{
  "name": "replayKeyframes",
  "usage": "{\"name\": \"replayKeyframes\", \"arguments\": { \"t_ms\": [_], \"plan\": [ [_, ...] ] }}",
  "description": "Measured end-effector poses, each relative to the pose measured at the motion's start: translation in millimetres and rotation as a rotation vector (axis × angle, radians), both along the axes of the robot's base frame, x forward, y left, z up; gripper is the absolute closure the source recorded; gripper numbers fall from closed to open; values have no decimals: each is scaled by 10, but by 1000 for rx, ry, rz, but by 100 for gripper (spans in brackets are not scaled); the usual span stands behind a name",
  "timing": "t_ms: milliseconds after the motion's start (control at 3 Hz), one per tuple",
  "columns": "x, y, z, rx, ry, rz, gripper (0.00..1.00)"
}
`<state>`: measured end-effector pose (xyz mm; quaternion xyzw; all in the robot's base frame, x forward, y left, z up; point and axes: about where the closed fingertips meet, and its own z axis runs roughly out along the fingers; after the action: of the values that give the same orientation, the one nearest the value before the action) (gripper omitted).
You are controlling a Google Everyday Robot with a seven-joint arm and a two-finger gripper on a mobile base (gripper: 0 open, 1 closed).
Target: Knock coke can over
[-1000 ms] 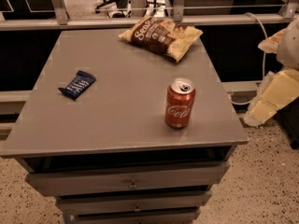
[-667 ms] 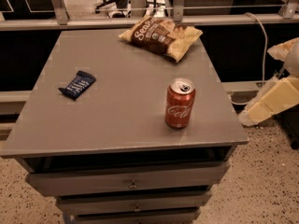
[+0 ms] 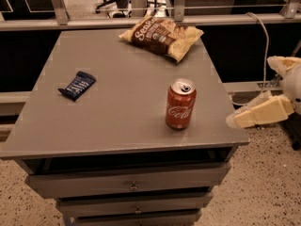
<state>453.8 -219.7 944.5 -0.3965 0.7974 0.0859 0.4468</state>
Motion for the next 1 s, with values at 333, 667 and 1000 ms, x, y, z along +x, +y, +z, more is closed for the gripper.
{"name": "replayKeyframes", "arguments": {
  "t_ms": [333,667,1000],
  "plan": [
    [89,165,-146,133,-75,60,0],
    [111,284,-92,155,-132,115,0],
    [104,286,-113,151,-133,117,0]
  ]
}}
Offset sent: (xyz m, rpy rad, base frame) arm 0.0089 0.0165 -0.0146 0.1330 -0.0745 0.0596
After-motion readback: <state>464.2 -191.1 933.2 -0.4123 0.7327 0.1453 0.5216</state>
